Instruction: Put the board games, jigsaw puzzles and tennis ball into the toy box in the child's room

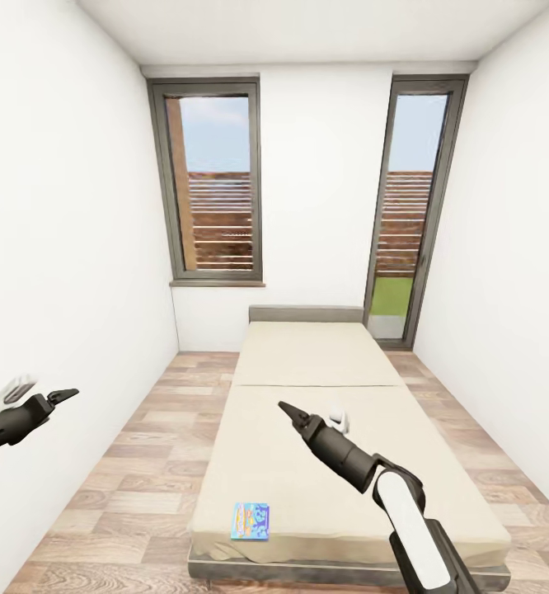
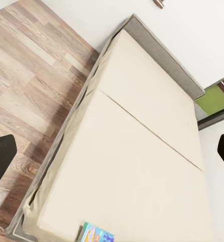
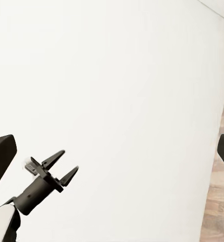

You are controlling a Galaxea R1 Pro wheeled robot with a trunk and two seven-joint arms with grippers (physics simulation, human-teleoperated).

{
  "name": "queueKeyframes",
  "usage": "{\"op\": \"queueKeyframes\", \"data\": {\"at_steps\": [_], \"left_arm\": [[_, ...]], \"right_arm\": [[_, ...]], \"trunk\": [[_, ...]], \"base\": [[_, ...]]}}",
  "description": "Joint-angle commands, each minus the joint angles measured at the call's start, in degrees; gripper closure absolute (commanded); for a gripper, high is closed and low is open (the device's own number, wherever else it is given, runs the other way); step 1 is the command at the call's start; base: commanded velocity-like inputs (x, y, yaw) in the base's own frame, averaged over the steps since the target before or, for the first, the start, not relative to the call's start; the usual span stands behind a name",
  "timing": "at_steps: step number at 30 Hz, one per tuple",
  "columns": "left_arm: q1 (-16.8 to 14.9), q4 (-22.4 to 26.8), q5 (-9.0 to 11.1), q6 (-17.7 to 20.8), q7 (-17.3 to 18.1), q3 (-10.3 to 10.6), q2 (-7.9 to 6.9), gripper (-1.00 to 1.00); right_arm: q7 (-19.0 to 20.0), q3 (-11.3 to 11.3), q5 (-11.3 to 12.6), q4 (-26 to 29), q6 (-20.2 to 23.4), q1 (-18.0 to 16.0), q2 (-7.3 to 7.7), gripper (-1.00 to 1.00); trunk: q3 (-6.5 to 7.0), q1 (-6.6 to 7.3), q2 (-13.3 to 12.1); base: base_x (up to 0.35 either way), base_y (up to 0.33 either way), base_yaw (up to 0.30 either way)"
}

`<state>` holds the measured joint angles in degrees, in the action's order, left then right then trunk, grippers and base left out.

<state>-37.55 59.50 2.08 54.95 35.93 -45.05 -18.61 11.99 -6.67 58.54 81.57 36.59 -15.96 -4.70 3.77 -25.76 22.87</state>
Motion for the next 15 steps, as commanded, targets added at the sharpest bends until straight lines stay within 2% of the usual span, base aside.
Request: {"op": "queueKeyframes", "data": {"at_steps": [1,5,9,15], "left_arm": [[-0.05,0.00,0.20,0.48,0.14,-0.12,0.00,-1.00],[-0.02,0.00,0.15,0.59,0.65,-0.11,0.02,-1.00],[0.26,-0.01,-0.03,0.65,1.35,-0.06,0.20,-1.00],[1.31,0.24,-0.19,0.74,2.08,-0.03,0.35,-1.00]], "right_arm": [[-0.14,0.27,0.24,-0.06,0.41,0.00,0.06,-1.00],[-0.70,0.83,0.67,-0.28,0.81,0.37,0.30,-1.00],[-0.96,1.42,0.97,-0.39,1.02,2.69,0.48,-1.00],[-1.00,3.99,1.19,-0.49,1.30,6.09,0.48,-1.00]], "trunk": [[-0.03,-0.02,0.05],[-0.03,-0.02,0.05],[-0.03,-0.02,0.05],[-0.03,-0.02,0.05]], "base": [[0.000,0.000,0.000],[0.000,0.000,0.000],[0.000,0.000,0.000],[0.000,0.000,0.000]]}}
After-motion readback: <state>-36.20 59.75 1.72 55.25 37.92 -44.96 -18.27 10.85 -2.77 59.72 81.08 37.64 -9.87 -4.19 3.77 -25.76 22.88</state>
